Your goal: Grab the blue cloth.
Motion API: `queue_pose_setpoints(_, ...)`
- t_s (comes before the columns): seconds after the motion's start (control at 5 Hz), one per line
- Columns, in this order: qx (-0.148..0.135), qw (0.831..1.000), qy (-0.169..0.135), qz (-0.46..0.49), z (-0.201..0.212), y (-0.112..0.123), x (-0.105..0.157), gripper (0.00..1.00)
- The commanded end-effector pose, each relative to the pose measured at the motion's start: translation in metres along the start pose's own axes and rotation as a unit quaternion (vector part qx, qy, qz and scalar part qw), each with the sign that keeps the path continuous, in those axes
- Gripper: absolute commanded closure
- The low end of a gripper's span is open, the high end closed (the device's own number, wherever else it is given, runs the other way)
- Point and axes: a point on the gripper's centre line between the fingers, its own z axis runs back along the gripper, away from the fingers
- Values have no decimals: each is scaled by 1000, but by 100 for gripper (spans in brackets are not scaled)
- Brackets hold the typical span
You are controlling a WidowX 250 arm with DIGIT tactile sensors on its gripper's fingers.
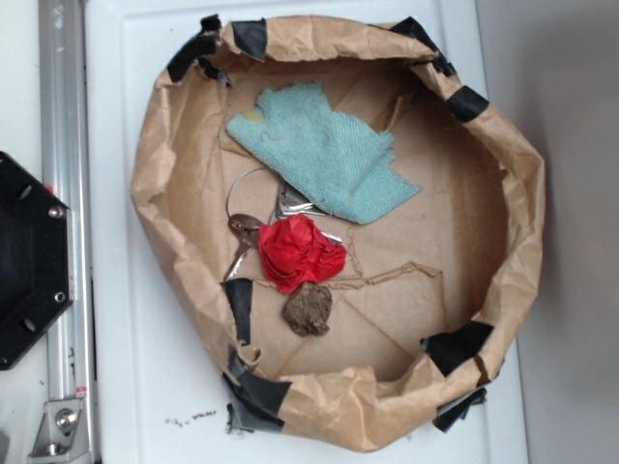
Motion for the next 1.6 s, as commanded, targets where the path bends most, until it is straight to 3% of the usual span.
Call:
queue_pose_setpoints(0.0,0,1000,0,0,0,0,0,0)
queue_pose_setpoints(0.4,-13,994,-55,89,-56,23,95,0)
queue_pose_setpoints(0.6,26,991,-60,115,-100,43,134,0)
queue_pose_setpoints(0.8,47,994,-32,98,-151,58,155,0)
queue_pose_setpoints(1.0,57,993,1,102,-186,64,157,0)
queue_pose_setpoints(1.4,70,994,40,75,-222,68,135,0)
